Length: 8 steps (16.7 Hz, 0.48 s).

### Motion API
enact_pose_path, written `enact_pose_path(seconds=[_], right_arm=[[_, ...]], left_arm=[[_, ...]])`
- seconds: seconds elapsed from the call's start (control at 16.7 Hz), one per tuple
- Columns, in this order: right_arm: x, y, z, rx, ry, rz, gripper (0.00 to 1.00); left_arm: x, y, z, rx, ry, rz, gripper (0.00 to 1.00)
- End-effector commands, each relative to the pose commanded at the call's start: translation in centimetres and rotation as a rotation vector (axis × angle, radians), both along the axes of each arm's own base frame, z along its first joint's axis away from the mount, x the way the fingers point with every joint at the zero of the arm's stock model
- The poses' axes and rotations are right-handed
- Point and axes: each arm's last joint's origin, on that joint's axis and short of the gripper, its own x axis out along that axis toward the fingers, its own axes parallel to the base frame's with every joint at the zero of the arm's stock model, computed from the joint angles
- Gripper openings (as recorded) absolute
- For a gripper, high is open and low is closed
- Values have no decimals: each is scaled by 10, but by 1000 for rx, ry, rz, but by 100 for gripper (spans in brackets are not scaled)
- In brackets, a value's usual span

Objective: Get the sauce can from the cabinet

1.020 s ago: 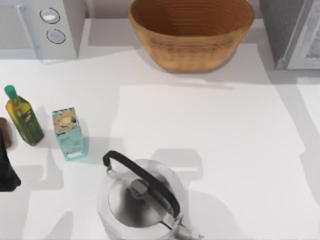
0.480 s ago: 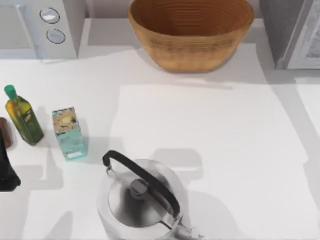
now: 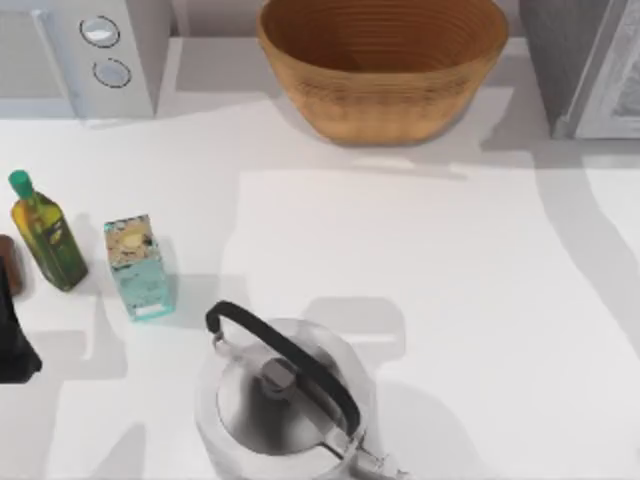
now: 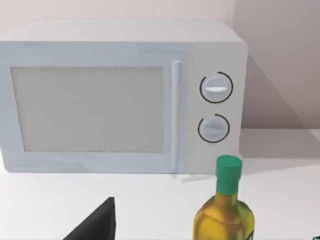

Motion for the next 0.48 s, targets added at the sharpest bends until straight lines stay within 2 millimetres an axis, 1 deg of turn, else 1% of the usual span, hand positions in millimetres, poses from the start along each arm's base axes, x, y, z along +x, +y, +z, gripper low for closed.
enact_pose_path(seconds=[0.06, 0.36, 0.48], right_arm=[[-4, -1, 1, 0, 0, 0, 0], [-7, -2, 2, 4, -12, 1, 0], [-19, -7, 2, 8, -47, 12, 0]], left_arm=[[0, 0, 0, 0, 0, 0, 100], [0, 0, 0, 0, 0, 0, 100], [0, 0, 0, 0, 0, 0, 100]])
